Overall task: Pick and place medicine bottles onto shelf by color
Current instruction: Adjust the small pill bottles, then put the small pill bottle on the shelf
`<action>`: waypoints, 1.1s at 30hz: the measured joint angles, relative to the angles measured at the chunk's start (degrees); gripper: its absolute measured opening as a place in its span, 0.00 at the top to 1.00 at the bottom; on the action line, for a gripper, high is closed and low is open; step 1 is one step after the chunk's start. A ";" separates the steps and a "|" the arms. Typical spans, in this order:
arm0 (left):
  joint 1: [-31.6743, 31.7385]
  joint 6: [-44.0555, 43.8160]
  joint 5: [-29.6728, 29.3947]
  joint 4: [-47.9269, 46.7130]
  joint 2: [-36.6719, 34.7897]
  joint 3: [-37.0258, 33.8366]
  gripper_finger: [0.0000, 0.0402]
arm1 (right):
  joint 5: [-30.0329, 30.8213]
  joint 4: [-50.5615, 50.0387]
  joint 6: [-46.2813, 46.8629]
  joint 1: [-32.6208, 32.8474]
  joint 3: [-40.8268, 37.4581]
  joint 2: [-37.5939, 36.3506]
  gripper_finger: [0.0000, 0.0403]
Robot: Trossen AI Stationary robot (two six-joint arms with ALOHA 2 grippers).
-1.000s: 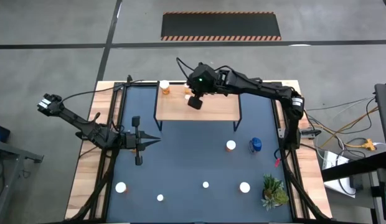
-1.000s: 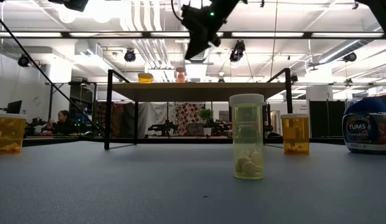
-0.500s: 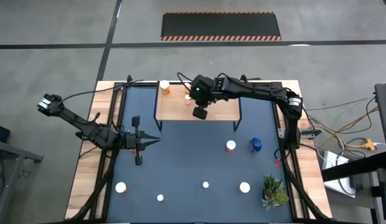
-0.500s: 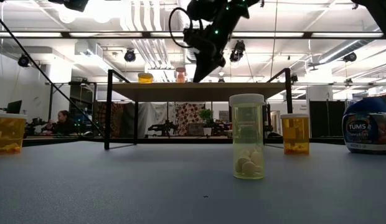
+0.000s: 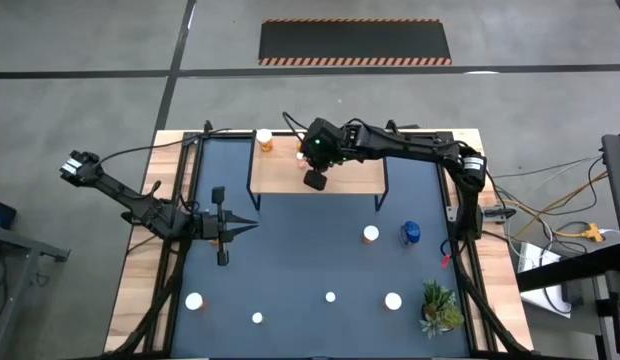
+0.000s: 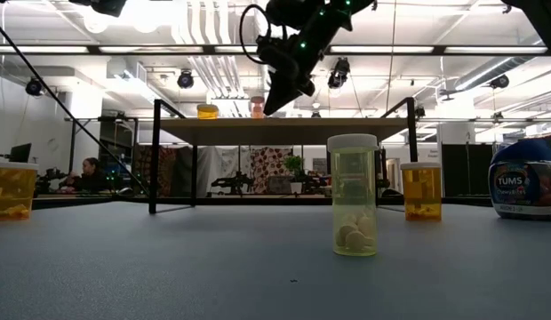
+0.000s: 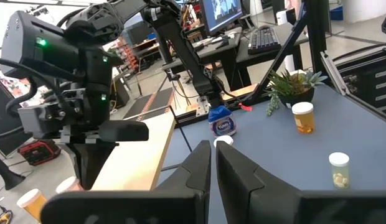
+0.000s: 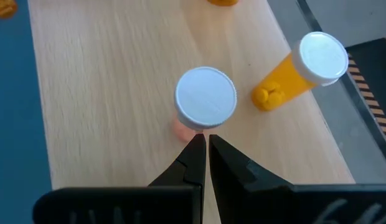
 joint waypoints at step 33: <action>0.01 -0.02 0.02 0.01 0.00 0.00 0.98 | 0.55 -0.99 2.81 1.72 -0.12 -1.49 0.97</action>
